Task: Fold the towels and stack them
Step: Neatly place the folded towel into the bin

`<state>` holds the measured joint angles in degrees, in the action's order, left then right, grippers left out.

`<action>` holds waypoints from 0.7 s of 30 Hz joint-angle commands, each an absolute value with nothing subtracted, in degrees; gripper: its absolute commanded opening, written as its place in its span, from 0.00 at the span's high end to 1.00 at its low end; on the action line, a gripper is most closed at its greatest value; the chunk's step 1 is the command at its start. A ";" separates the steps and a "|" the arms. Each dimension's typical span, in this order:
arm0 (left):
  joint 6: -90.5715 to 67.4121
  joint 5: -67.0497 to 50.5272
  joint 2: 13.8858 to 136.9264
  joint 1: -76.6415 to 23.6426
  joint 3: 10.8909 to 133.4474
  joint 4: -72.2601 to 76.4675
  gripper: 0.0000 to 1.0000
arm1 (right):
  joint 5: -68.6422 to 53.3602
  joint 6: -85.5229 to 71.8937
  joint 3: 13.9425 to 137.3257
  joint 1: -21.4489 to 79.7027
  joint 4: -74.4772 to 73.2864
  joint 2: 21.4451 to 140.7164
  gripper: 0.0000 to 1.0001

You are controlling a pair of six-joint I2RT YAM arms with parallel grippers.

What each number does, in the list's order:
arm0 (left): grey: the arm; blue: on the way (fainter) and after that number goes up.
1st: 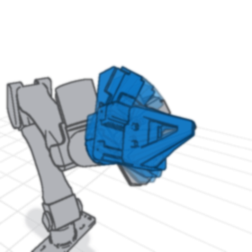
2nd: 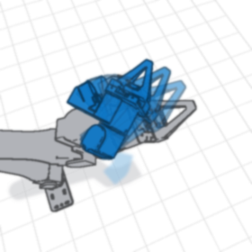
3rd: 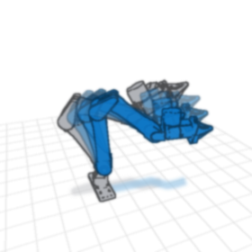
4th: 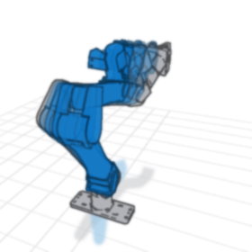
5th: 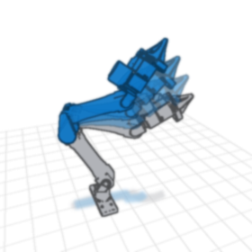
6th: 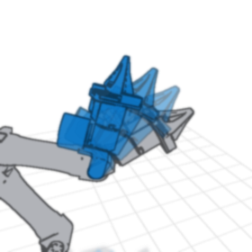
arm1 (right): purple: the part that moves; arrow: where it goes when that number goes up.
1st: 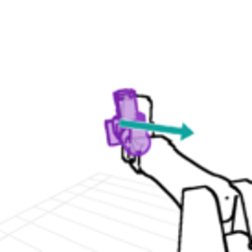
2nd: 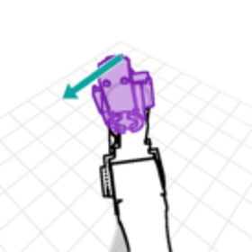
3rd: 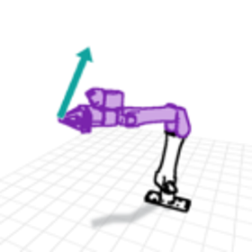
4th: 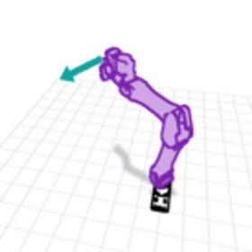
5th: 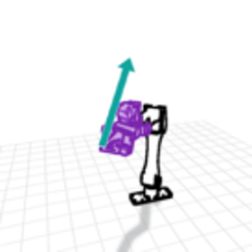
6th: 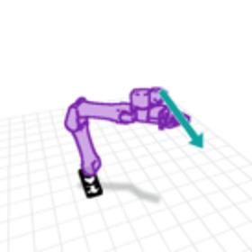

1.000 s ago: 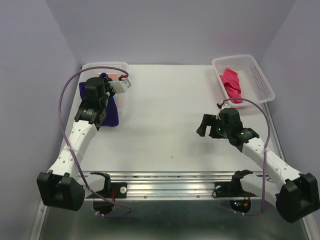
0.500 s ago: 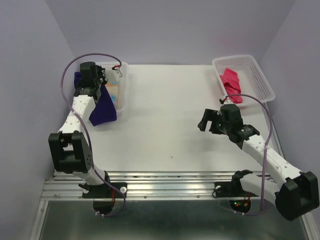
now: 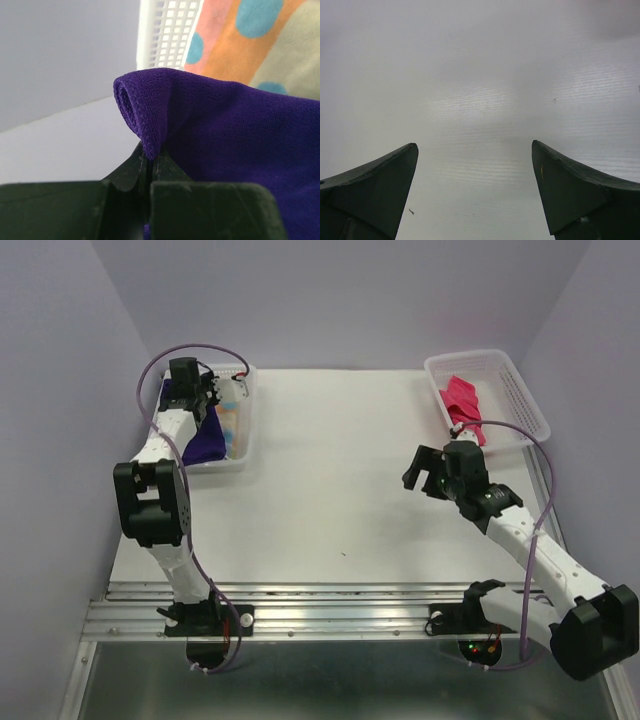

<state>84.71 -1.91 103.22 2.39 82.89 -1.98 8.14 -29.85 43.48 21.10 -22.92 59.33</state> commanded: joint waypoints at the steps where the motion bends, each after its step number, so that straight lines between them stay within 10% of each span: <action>1: 85.17 -5.79 105.72 2.46 87.97 0.26 1.00 | 11.16 -30.32 47.81 21.45 -21.27 60.29 0.00; 21: 80.77 -5.89 121.02 1.58 101.43 1.67 1.00 | 12.39 -28.83 50.62 21.53 -16.70 70.75 0.00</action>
<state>80.55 -5.43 121.14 2.24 99.04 -1.04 10.48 -29.58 46.76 21.10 -20.21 70.17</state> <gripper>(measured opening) 0.070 0.999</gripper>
